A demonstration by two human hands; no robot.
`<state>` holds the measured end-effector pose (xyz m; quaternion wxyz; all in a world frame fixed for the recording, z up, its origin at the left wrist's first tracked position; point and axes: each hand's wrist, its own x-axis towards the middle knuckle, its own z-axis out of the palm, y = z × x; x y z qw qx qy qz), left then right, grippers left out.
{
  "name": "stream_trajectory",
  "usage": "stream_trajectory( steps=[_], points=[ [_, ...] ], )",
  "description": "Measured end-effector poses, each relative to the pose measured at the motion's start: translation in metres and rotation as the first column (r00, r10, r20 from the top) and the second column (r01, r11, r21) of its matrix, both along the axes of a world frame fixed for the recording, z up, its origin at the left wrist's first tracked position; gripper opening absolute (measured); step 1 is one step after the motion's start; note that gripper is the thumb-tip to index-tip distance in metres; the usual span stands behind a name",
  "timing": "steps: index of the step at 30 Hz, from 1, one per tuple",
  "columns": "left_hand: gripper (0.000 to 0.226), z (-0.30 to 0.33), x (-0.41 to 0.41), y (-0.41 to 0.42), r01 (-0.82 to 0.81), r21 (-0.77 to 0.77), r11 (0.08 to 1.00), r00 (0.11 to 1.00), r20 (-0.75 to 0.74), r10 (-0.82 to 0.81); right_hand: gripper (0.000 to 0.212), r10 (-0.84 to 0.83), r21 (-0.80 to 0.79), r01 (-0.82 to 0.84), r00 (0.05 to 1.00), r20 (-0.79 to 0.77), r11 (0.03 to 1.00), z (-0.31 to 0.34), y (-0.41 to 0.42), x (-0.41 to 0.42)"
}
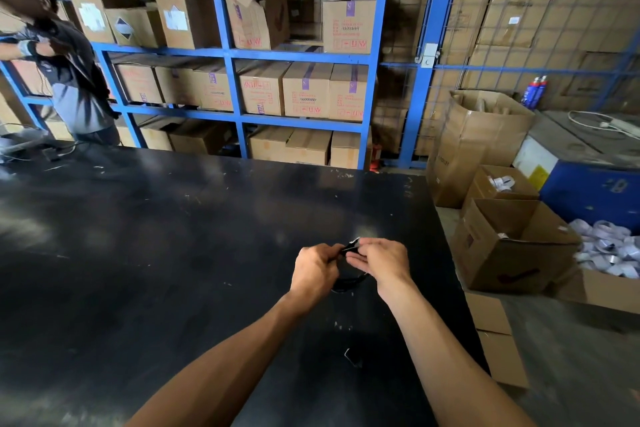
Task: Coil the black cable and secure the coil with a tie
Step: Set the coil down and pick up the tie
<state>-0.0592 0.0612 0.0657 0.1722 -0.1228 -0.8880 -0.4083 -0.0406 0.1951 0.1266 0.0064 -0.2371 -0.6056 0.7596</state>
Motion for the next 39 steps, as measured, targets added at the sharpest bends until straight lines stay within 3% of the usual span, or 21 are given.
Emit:
stream_trajectory(
  steps=[4,7,9,11,13,16,18,19,20,22,23,24,26,27,29,30,31,33,35,37,39],
  points=[
    [0.037,0.0,-0.001,-0.004,0.069,-0.161,0.985,0.979,-0.18,-0.098,0.023,0.011,-0.135,-0.004,0.998,0.056,0.991,0.003,0.007,-0.007],
    [0.048,-0.005,-0.004,-0.008,0.13,-0.307,0.943,0.959,-0.202,-0.198,0.034,0.063,0.041,-0.066,0.996,0.07,0.997,-0.007,0.014,-0.014],
    [0.043,-0.007,-0.005,-0.009,0.191,-0.324,0.927,0.953,-0.166,-0.254,0.036,0.1,0.106,-0.11,0.991,0.087,0.988,-0.013,0.018,-0.019],
    [0.038,-0.006,-0.001,-0.01,0.289,-0.227,0.93,0.945,-0.089,-0.315,0.029,0.096,0.124,-0.111,0.989,0.115,0.986,-0.016,0.023,-0.023],
    [0.037,-0.004,0.005,-0.009,0.329,-0.06,0.943,0.942,0.095,-0.323,0.025,0.051,0.115,-0.065,0.991,0.12,0.991,-0.015,0.027,-0.023],
    [0.035,0.0,-0.001,-0.008,0.192,0.258,0.947,0.899,0.34,-0.275,0.024,0.079,0.087,-0.082,0.996,0.037,0.993,-0.011,0.023,-0.011],
    [0.032,0.006,-0.01,-0.007,0.018,0.414,0.91,0.857,0.462,-0.227,0.028,0.196,0.161,-0.188,0.98,-0.039,0.969,-0.008,0.023,-0.002],
    [0.03,0.011,-0.015,-0.009,-0.073,0.463,0.884,0.819,0.533,-0.211,0.034,0.308,0.3,-0.276,0.949,-0.064,0.913,-0.006,0.025,0.003],
    [0.029,0.017,-0.02,-0.013,-0.152,0.495,0.855,0.772,0.6,-0.21,0.042,0.45,0.506,-0.36,0.891,-0.064,0.784,-0.006,0.031,0.007],
    [0.027,0.029,-0.026,-0.022,-0.238,0.552,0.799,0.665,0.693,-0.28,0.063,0.693,0.851,-0.403,0.718,0.066,0.337,-0.008,0.043,0.012],
    [0.027,0.035,-0.028,-0.027,-0.249,0.591,0.767,0.603,0.714,-0.355,0.071,0.741,0.924,-0.362,0.653,0.158,0.122,-0.011,0.047,0.013],
    [0.026,0.04,-0.029,-0.03,-0.247,0.626,0.74,0.54,0.722,-0.431,0.071,0.755,0.954,-0.297,0.617,0.22,-0.034,-0.014,0.049,0.014],
    [0.024,0.048,-0.03,-0.033,-0.242,0.675,0.697,0.454,0.714,-0.533,0.054,0.764,0.976,-0.158,0.609,0.216,-0.15,-0.02,0.048,0.014],
    [0.021,0.052,-0.031,-0.033,-0.25,0.682,0.687,0.455,0.709,-0.539,0.042,0.765,0.984,-0.111,0.618,0.18,-0.142,-0.021,0.048,0.013],
    [0.021,0.056,-0.032,-0.032,-0.241,0.664,0.708,0.539,0.698,-0.472,0.023,0.731,0.994,-0.098,0.674,0.105,-0.052,-0.024,0.047,0.009],
    [0.028,0.055,-0.033,-0.033,-0.231,0.64,0.733,0.596,0.688,-0.414,0.018,0.689,0.984,-0.166,0.72,0.082,0.057,-0.024,0.046,0.006],
    [0.033,0.054,-0.031,-0.033,-0.214,0.61,0.763,0.657,0.668,-0.35,0.016,0.644,0.936,-0.27,0.762,0.064,0.227,-0.023,0.045,0.003],
    [0.028,0.045,-0.028,-0.039,-0.105,0.494,0.863,0.803,0.554,-0.219,0.02,0.564,0.688,-0.44,0.824,0.054,0.577,-0.022,0.044,-0.001],
    [0.053,0.038,-0.025,-0.05,0.111,0.211,0.971,0.914,0.362,-0.183,0.021,0.531,0.389,-0.508,0.846,0.057,0.768,-0.016,0.046,-0.004],
    [0.08,0.04,-0.023,-0.057,0.322,0.056,0.945,0.881,0.347,-0.32,0.023,0.566,0.171,-0.57,0.821,0.072,0.804,-0.011,0.051,-0.006],
    [0.09,0.05,-0.023,-0.058,0.396,0.2,0.896,0.767,0.465,-0.442,0.028,0.64,0.073,-0.649,0.759,0.121,0.757,-0.009,0.055,-0.005]
  ],
)
